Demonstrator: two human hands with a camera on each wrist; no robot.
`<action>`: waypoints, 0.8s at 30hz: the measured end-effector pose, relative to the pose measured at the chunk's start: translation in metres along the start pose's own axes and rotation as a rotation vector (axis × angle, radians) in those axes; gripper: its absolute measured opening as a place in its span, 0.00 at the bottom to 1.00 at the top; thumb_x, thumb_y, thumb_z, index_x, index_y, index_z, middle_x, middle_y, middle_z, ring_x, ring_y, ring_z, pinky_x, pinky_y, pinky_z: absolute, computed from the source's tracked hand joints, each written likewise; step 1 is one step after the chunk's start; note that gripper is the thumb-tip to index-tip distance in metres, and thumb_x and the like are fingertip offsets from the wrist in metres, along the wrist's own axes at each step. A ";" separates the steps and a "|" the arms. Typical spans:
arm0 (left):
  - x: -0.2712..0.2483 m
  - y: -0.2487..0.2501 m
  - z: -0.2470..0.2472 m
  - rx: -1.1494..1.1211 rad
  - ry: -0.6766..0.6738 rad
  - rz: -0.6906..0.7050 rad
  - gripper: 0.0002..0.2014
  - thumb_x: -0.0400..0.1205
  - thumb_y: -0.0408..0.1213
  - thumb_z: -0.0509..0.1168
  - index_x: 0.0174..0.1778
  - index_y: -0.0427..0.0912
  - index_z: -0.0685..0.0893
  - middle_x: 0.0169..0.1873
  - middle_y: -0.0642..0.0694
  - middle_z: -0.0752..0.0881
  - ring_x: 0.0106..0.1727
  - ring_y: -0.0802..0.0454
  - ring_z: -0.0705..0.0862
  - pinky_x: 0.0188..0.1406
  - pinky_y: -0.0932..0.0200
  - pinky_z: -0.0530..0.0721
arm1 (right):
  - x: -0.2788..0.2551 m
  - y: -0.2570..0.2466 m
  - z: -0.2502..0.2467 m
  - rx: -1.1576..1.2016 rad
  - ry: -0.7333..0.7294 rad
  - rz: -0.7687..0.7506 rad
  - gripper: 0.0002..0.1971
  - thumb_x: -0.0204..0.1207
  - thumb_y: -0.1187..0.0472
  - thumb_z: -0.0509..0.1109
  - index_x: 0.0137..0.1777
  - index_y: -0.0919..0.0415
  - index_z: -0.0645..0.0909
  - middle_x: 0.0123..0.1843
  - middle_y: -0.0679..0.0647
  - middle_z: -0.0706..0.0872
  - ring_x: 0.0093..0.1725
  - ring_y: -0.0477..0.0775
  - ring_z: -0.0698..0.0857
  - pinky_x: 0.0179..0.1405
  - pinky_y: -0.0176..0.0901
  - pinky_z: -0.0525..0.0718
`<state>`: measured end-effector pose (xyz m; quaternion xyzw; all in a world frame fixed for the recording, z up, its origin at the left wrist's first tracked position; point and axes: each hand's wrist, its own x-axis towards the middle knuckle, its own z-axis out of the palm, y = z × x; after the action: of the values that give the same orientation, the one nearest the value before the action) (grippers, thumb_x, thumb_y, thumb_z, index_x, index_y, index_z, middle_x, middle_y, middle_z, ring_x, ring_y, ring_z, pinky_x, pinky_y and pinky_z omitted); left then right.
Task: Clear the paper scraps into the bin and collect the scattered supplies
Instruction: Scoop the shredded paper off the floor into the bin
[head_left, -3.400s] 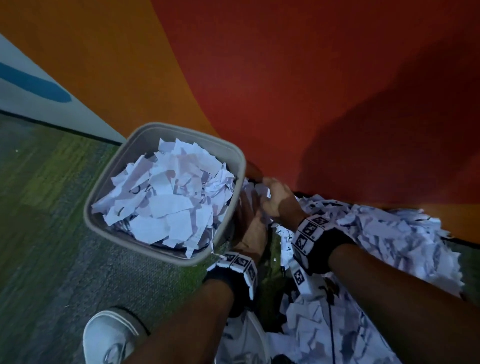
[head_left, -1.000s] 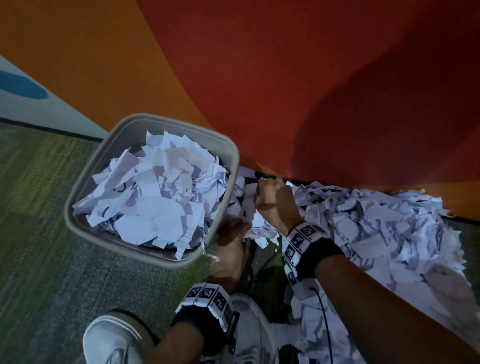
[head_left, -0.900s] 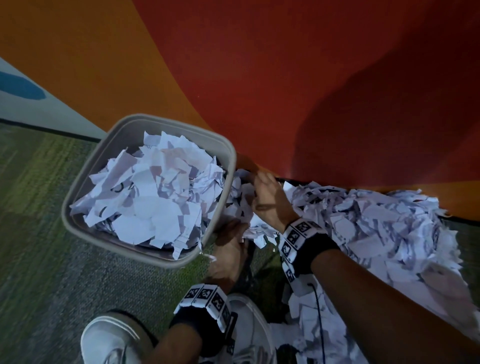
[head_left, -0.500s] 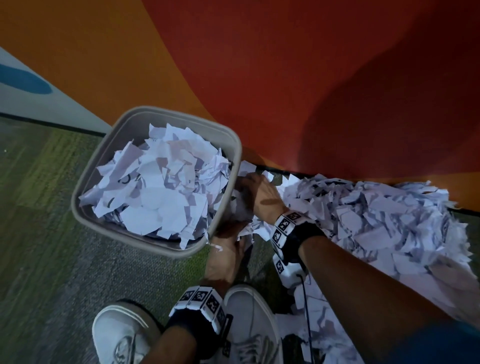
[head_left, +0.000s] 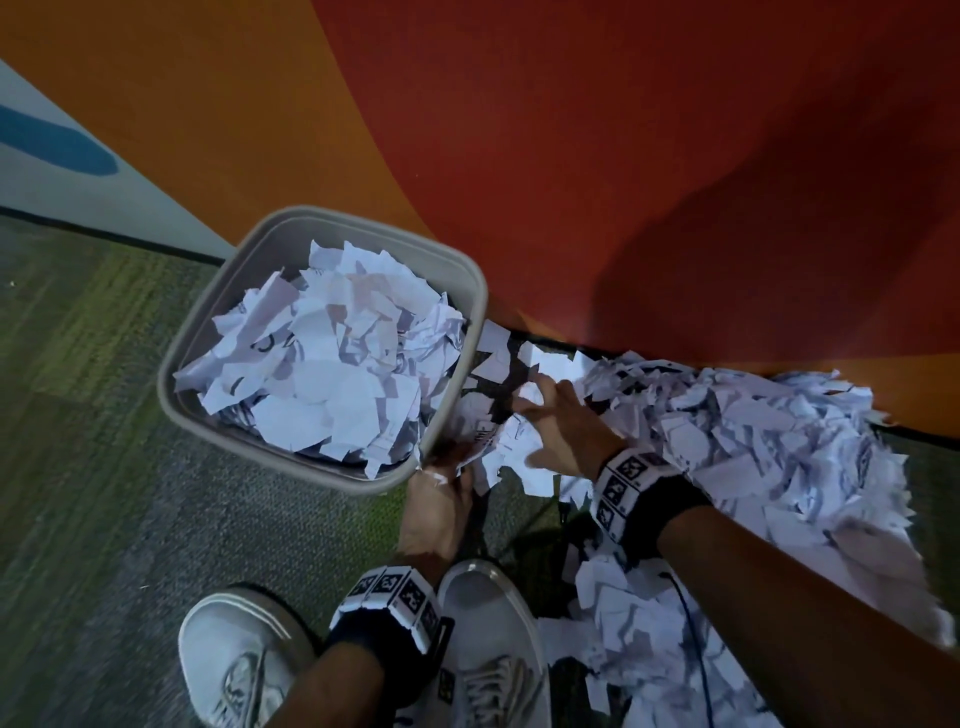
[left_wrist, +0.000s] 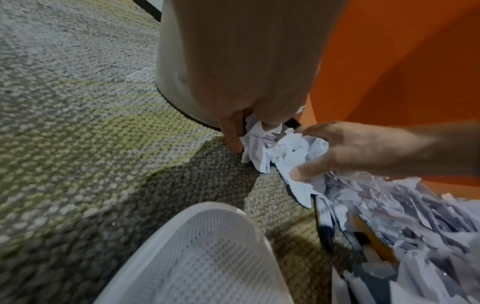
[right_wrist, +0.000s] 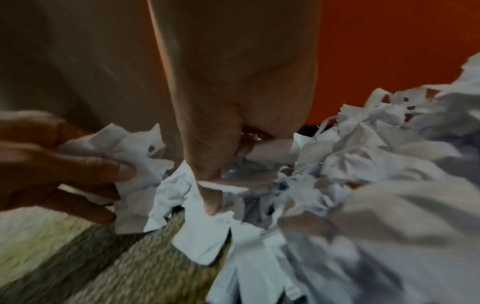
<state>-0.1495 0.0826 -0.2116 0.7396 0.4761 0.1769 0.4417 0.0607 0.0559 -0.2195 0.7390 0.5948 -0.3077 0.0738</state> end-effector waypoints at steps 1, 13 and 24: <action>0.000 0.002 0.000 -0.019 -0.011 -0.013 0.17 0.81 0.19 0.62 0.50 0.45 0.88 0.40 0.67 0.83 0.45 0.75 0.82 0.50 0.79 0.75 | -0.004 0.001 0.004 -0.016 0.030 -0.013 0.31 0.73 0.52 0.75 0.74 0.52 0.67 0.79 0.61 0.55 0.75 0.65 0.59 0.60 0.60 0.83; -0.017 0.041 -0.022 -0.110 -0.161 0.018 0.12 0.83 0.34 0.66 0.60 0.50 0.88 0.56 0.47 0.87 0.55 0.46 0.87 0.63 0.49 0.84 | -0.082 0.007 -0.064 0.632 0.242 -0.001 0.10 0.72 0.54 0.80 0.50 0.40 0.85 0.54 0.57 0.91 0.55 0.62 0.89 0.54 0.49 0.85; -0.069 0.173 -0.115 -0.111 -0.334 0.152 0.14 0.88 0.48 0.61 0.65 0.51 0.86 0.44 0.51 0.92 0.43 0.57 0.91 0.46 0.50 0.92 | -0.182 -0.019 -0.169 0.652 0.462 -0.025 0.13 0.71 0.51 0.79 0.52 0.32 0.85 0.63 0.46 0.83 0.64 0.47 0.81 0.63 0.45 0.76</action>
<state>-0.1664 0.0524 0.0050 0.7670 0.3284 0.1107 0.5401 0.0865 -0.0099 0.0190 0.7660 0.4758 -0.3071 -0.3040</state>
